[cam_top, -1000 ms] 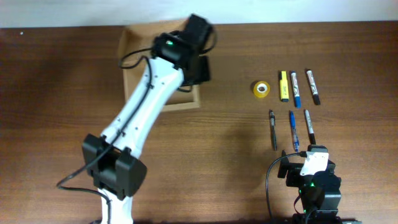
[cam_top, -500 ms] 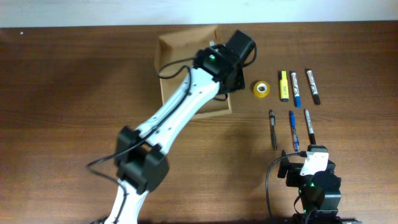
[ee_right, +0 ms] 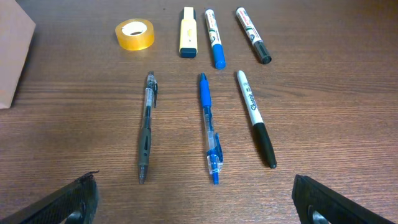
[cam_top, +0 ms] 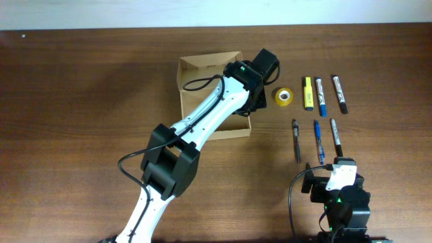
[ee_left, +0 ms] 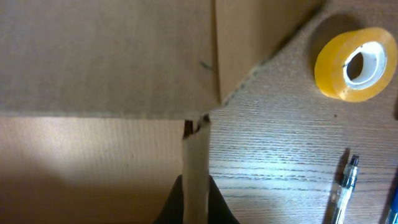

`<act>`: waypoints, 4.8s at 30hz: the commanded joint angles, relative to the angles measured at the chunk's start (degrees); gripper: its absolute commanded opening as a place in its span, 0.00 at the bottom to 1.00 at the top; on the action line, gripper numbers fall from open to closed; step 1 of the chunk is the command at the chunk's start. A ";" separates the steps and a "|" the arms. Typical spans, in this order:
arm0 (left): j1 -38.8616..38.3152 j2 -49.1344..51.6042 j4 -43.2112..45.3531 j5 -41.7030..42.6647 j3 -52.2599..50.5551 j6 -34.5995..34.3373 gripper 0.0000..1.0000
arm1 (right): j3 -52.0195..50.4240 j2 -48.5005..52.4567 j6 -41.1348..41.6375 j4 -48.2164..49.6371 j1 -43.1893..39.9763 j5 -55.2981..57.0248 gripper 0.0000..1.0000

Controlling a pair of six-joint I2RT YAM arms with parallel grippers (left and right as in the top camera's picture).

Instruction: Pack container

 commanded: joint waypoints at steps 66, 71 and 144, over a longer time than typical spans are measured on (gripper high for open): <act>43.21 -1.95 -33.09 -19.32 45.07 17.97 1.00 | 32.61 33.35 4.28 3.26 -0.48 -13.64 0.99; 43.25 -1.95 -33.09 -19.32 45.07 17.97 1.00 | 56.57 58.27 3.93 -8.70 -0.44 -19.52 0.99; 43.23 -1.95 -33.09 -19.32 45.07 17.97 1.00 | 99.54 125.39 4.26 -25.29 6.21 -5.73 0.82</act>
